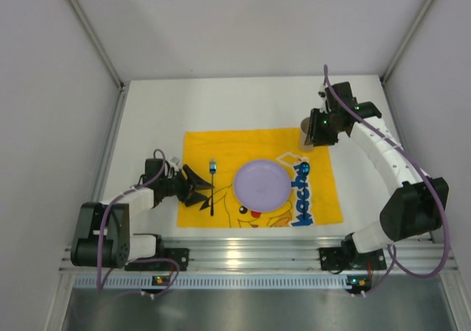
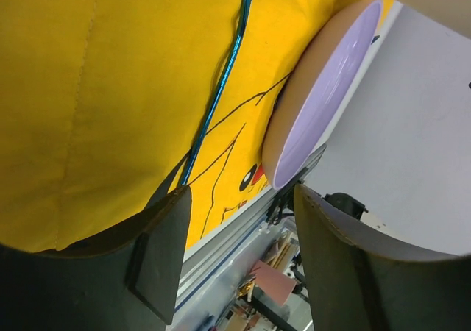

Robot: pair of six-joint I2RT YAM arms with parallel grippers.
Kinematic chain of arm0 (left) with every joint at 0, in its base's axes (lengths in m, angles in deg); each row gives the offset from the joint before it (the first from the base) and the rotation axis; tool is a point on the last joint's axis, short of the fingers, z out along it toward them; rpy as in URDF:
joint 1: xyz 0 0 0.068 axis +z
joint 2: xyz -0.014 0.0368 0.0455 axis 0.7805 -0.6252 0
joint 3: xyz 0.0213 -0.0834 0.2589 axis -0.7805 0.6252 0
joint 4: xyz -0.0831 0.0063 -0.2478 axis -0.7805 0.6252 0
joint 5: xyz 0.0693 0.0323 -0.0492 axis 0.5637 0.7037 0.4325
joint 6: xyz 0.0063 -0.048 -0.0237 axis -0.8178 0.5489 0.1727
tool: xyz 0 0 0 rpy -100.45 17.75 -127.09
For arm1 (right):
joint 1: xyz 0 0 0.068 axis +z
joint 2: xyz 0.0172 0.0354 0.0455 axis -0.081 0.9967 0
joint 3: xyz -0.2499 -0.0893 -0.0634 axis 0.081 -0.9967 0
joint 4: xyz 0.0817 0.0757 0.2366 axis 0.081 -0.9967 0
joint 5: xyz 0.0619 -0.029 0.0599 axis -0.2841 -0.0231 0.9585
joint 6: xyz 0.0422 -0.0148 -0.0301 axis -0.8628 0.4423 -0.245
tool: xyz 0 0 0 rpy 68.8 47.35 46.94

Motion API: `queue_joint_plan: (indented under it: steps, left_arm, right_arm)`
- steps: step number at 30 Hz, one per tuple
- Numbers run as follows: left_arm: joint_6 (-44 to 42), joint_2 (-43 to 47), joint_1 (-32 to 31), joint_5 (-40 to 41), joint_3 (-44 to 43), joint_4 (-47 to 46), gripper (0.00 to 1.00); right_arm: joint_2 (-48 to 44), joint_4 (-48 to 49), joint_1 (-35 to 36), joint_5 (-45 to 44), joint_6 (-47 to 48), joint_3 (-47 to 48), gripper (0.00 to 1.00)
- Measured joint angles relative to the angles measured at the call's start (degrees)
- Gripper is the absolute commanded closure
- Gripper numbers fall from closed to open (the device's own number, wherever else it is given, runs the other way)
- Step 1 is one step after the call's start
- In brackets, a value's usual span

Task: Set the dinner table for one person

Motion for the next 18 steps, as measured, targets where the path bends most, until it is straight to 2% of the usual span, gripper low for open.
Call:
queue_joint_plan:
  steps: [4, 7, 10, 11, 14, 16, 18]
  left_arm:
    - [-0.28, 1.03, 0.00, 0.44, -1.31, 1.92, 0.25]
    - [-1.73, 1.68, -0.07, 1.42, -6.36, 6.38, 0.03]
    - [-3.76, 1.49, -0.07, 2.86, -14.34, 10.82, 0.02]
    - [-4.63, 1.22, -0.07, 3.23, -17.18, 12.00, 0.02]
    - [-7.67, -1.18, -0.07, 4.46, -26.12, 15.58, 0.02]
    - [-9.94, -4.00, -0.07, 5.57, -32.59, 18.75, 0.02]
    - [-12.57, -7.10, -0.07, 7.50, -38.93, 21.86, 0.02]
  right_arm:
    - [-0.15, -0.04, 0.00, -0.04, 0.00, -1.05, 0.64]
    - [-0.79, -0.04, 0.00, -0.31, 0.02, -1.29, 0.59]
    - [-2.01, 0.04, 0.00, -0.52, -0.02, -1.29, 0.51]
    - [-2.69, 0.20, 0.00, -0.37, 0.00, -1.27, 0.43]
    - [-4.94, 0.55, 0.00, 0.90, 0.15, -0.90, 0.30]
    - [-6.56, 1.55, 0.00, 3.02, -0.20, 0.15, 0.03]
    - [-8.96, 4.17, 0.00, 6.49, -0.46, 1.36, 0.00]
